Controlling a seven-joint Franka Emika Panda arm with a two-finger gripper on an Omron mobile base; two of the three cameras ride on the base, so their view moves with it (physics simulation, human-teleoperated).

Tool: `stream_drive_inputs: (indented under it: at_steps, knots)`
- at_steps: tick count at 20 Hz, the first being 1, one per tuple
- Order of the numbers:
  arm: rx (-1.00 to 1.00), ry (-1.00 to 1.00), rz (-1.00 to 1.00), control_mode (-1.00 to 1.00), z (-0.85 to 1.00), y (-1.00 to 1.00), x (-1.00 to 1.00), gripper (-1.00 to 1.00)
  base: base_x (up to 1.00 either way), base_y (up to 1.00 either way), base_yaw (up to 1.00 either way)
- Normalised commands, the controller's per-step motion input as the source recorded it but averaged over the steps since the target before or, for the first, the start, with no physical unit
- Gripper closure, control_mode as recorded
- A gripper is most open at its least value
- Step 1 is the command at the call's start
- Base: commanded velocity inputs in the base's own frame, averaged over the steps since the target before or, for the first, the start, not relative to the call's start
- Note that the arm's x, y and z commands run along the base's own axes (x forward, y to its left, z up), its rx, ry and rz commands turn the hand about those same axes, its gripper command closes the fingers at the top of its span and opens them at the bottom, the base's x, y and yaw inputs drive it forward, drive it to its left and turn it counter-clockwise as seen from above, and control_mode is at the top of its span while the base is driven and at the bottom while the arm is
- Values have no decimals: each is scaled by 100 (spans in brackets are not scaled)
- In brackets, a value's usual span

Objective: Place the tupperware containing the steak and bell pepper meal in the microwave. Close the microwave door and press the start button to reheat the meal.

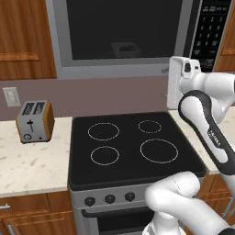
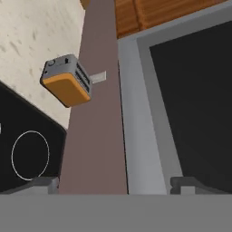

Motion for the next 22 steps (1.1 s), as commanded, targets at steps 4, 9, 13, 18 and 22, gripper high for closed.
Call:
stream_drive_inputs:
  at_steps: [4,9,13,18,22]
  knots:
    - [5,-4,0,-100,0,-100,-64,-100,0,0,0]
    - [1,-10,-4,-100,0,-100,-11,-100,0,0,0]
    - [0,0,-7,-100,4,-74,22,-100,0,0,0]
    - [0,0,-4,-100,0,-41,43,-100,0,0,0]
    - [0,0,0,-100,0,-13,57,-100,0,0,0]
